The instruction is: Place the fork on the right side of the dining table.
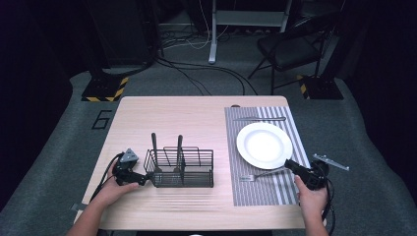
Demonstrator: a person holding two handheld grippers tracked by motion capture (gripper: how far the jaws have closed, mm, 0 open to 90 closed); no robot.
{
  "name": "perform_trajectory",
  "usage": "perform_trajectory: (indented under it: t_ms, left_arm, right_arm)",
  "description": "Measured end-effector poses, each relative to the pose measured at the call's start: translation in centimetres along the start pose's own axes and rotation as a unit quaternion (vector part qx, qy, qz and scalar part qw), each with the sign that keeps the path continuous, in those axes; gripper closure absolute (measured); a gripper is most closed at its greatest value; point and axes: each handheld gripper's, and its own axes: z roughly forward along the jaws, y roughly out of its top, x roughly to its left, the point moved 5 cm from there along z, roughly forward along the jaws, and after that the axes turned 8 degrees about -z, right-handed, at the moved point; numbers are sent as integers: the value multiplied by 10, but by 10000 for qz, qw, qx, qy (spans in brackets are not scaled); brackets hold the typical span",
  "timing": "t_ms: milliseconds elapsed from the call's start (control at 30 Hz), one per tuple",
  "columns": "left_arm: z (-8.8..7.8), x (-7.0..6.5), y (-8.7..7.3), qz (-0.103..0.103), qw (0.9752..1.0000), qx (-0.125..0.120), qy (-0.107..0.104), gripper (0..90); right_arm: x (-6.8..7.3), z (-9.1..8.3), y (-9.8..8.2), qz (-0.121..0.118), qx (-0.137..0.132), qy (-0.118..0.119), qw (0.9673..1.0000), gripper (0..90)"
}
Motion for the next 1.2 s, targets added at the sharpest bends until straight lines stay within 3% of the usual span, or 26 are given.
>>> perform_trajectory:
  t_ms: [300, 667, 867, 1200]
  left_arm:
    - [0, 0, 0, 1, 10000, 1, -1, 3]
    - [0, 0, 0, 28, 10000, 22, -1, 2]
    - [0, 0, 0, 18, 10000, 22, -7, 2]
    - [0, 0, 0, 17, 10000, 21, -5, 2]
  right_arm:
    - [-7, 3, -5, 116, 54, -99, 9999, 765]
    - [-22, 9, -14, 511, 206, -111, 9984, 752]
    - [-25, 10, -15, 406, 227, -180, 9988, 747]
    - [-31, 13, -20, 520, 370, -260, 9976, 735]
